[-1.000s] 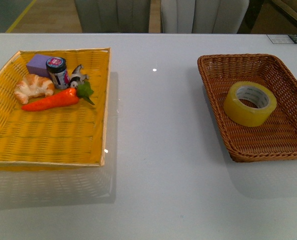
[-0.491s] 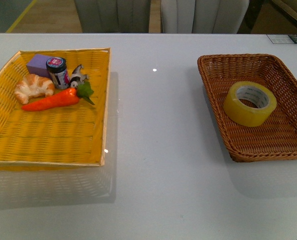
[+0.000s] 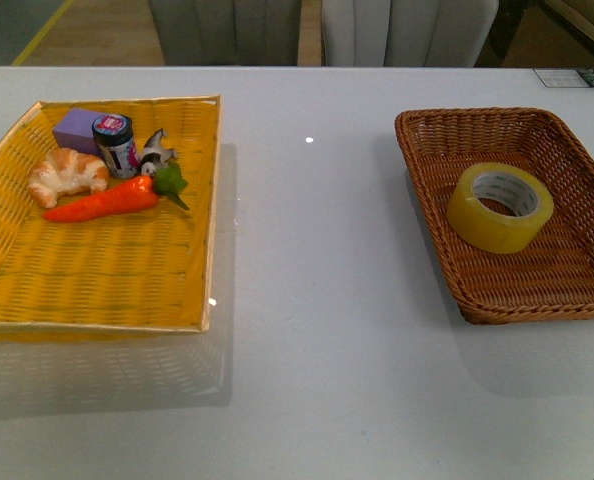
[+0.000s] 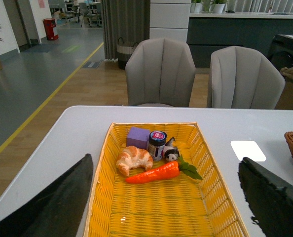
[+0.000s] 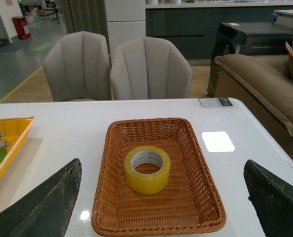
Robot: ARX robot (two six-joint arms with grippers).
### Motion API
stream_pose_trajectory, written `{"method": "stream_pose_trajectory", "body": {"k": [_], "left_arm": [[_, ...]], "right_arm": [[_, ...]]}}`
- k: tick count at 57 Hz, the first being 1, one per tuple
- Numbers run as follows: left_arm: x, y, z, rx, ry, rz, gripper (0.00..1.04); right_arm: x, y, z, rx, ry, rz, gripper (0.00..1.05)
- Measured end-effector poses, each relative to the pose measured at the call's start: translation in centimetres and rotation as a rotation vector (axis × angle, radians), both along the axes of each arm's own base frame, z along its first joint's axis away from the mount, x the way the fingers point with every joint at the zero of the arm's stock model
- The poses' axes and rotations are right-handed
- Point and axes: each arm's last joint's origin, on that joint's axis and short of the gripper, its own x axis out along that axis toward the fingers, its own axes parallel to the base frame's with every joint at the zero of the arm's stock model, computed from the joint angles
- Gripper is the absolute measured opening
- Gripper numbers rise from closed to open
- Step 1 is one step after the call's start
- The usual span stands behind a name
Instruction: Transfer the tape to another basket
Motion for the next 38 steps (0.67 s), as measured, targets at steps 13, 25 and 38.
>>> {"method": "stream_pose_trajectory", "body": {"k": [13,25,38], "left_arm": [[0.0,0.0,0.0,0.0,0.0,0.0,0.96],[0.0,0.0,0.0,0.0,0.0,0.0,0.96],[0.0,0.0,0.0,0.0,0.0,0.0,0.96]], "right_arm": [[0.0,0.0,0.0,0.0,0.0,0.0,0.96],[0.0,0.0,0.0,0.0,0.0,0.0,0.96],[0.0,0.0,0.0,0.0,0.0,0.0,0.96]]}}
